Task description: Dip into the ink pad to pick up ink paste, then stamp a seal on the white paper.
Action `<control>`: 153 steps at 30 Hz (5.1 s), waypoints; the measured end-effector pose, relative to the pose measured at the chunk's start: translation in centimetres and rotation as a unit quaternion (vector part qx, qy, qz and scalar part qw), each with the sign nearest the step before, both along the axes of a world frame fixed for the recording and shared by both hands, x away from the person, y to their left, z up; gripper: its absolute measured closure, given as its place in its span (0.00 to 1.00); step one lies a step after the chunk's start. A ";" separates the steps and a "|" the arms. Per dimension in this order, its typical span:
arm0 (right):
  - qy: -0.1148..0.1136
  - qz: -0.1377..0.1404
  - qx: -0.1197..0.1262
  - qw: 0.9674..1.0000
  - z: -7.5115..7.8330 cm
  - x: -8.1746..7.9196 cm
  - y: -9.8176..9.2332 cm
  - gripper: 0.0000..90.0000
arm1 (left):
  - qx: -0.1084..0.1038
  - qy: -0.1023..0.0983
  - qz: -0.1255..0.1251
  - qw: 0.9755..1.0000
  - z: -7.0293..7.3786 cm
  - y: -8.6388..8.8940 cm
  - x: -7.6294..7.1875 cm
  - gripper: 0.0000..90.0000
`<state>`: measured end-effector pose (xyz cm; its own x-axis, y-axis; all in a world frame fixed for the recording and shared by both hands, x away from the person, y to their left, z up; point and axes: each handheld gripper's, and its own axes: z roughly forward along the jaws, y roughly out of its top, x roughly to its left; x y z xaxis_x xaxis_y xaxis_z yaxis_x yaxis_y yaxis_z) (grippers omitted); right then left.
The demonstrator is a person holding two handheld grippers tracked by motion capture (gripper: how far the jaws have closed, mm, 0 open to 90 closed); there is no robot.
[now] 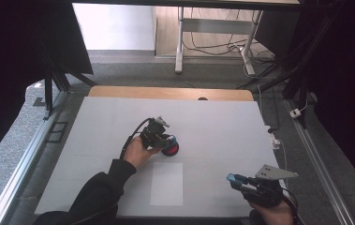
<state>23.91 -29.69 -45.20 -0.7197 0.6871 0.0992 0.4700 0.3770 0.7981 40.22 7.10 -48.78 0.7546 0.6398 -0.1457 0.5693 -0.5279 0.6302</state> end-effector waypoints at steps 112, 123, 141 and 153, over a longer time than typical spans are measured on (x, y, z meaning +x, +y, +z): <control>-0.001 0.000 0.004 1.000 0.1 0.1 0.0 0.76 | -0.076 -0.026 -0.082 0.993 1.9 2.0 -11.1 0.78; 0.000 0.000 0.004 1.000 0.1 0.1 0.0 0.76 | -0.054 -0.011 -0.079 0.995 0.5 1.6 -10.8 0.78; 0.000 0.000 0.005 1.000 0.1 0.1 0.0 0.76 | -0.024 -0.005 -0.081 0.996 -0.7 0.8 -10.9 0.78; 0.000 0.001 0.005 1.000 0.1 0.1 0.0 0.76 | -0.006 0.003 -0.082 0.997 -1.3 0.5 -10.8 0.78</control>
<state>23.97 -29.68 -45.14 -0.7207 0.6851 0.1059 0.4694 0.3699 0.8018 29.41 7.59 -50.06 0.8485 0.5054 -0.1567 0.4789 -0.6075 0.6337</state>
